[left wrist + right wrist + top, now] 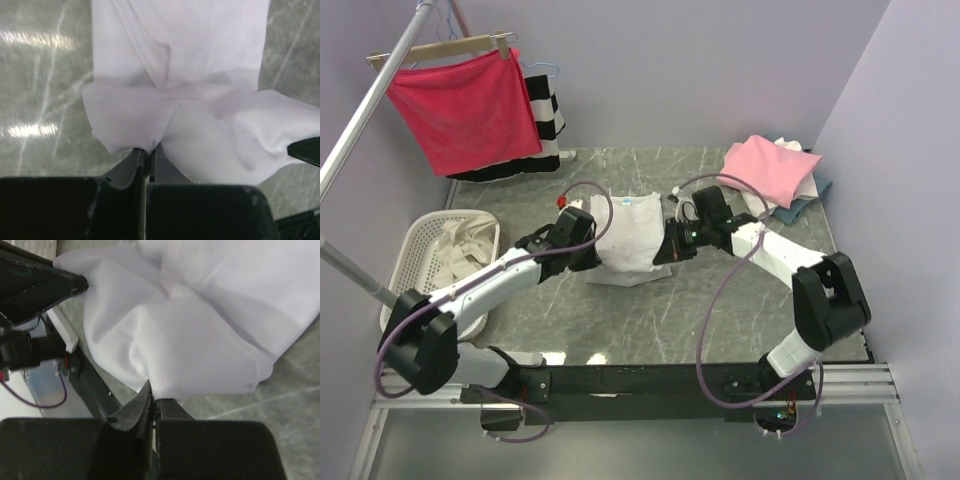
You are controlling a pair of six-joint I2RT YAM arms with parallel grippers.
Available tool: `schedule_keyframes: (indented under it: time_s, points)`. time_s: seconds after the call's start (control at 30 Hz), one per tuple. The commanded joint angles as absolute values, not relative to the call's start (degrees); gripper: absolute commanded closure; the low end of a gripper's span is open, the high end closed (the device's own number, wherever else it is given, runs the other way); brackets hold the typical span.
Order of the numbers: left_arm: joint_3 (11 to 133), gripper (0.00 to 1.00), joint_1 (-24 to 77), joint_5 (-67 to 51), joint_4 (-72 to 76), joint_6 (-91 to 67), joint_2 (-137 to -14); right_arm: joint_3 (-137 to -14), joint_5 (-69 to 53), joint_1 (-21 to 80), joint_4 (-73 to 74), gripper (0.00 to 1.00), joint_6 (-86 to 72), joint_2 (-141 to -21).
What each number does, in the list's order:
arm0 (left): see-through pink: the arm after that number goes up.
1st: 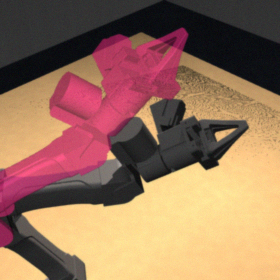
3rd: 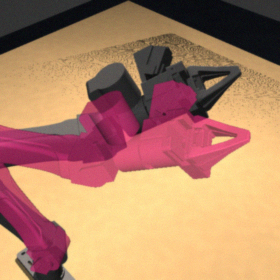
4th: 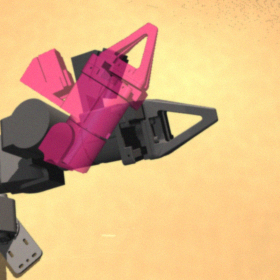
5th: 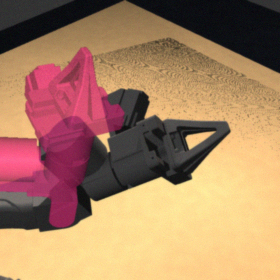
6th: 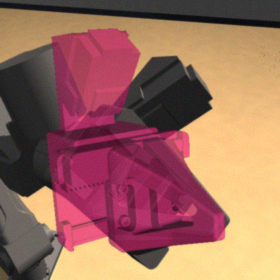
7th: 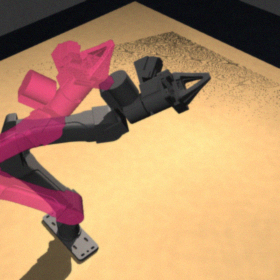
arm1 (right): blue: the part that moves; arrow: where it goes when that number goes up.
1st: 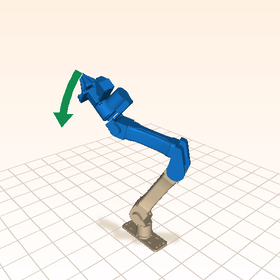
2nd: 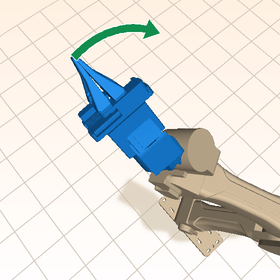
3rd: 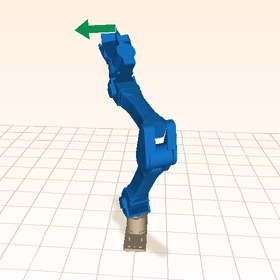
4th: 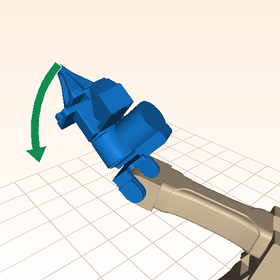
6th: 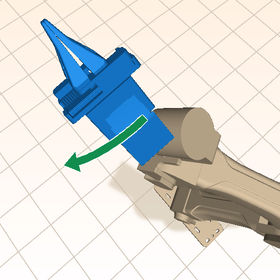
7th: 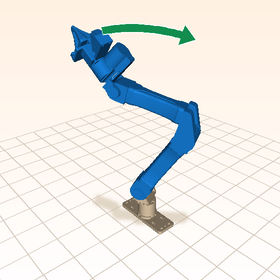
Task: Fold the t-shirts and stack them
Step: Fold the long partially folded tshirt into a neat square
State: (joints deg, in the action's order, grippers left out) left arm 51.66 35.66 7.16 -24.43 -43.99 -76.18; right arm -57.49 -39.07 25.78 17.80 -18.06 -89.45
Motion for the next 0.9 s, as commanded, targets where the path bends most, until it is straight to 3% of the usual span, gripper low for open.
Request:
schedule_keyframes:
  time_s: [0.0,0.43,0.53,0.57,0.6,0.67,0.8,0.87]
  points:
    - [57.21,0.96,31.82,7.12,-19.34,-39.56,-81.55,-66.33,-40.07,22.94,18.19,1.0,-15.65,-95.52]
    - [77.59,0.97,22.25,1.16,-13.72,-32.96,-102.21,-95.78,-45.44,18.19,22.67,1.0,-14.86,-119.78]
    - [81.19,0.97,20.75,0.44,-12.14,-32.26,-106.69,-104.74,-45.35,17.58,23.55,0.98,-15.82,-126.79]
    - [82.25,0.96,20.39,0.44,-11.61,-31.99,-109.22,-107.38,-45.53,17.23,24.08,0.92,-17.3,-129.0]
    - [83.48,0.91,19.96,-0.26,-11.25,-31.73,-110.47,-114.45,-45.61,17.05,25.82,0.83,-17.4,-131.55]
    - [86.65,0.7,18.73,-0.18,-10.73,-31.55,-114.32,-119.95,-44.48,16.44,27.77,0.54,-18.19,-138.06]
    - [91.13,0.21,16.27,-0.44,-10.1,-30.94,-118.12,-125.16,-35.36,14.86,25.93,0.38,-18.72,-139.15]
    - [92.29,0.07,15.12,-0.09,-10.99,-30.67,-117.34,-121.49,-31.57,13.89,22.52,0.33,-17.67,-135.46]
